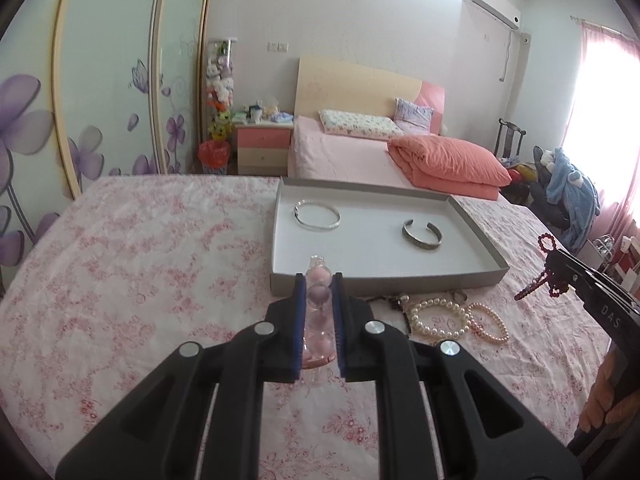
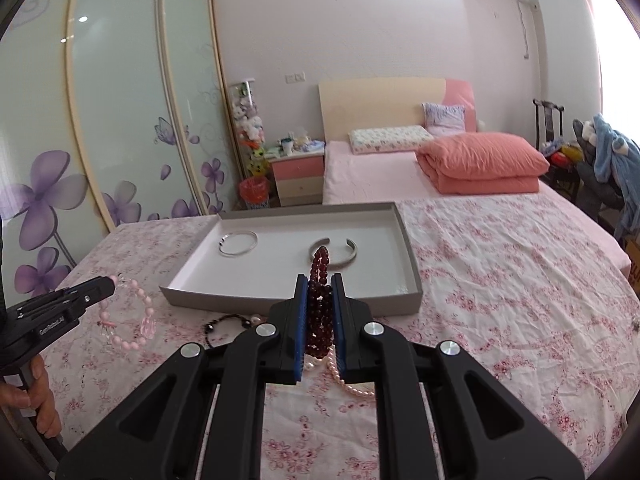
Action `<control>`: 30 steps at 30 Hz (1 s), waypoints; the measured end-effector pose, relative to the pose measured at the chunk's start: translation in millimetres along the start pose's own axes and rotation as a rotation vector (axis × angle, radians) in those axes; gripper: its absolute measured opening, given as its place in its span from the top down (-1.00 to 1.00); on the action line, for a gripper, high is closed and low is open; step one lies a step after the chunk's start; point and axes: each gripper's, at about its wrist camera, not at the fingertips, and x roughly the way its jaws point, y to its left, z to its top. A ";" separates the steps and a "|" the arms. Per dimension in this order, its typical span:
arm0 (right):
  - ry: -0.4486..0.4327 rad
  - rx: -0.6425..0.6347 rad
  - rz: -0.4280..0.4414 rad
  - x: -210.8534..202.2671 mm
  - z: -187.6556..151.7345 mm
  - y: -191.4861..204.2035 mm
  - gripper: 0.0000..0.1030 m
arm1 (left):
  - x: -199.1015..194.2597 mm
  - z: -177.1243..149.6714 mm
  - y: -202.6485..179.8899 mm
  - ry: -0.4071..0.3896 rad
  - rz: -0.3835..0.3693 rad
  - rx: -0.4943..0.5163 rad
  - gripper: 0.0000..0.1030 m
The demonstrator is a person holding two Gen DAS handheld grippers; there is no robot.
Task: Organize jewelry
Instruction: 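Lift both bracelets into the gray tray and open both tools to release them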
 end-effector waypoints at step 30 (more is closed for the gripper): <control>-0.149 -0.052 0.003 -22.1 13.0 17.9 0.76 | -20.0 15.5 -34.0 -0.136 0.108 0.121 0.74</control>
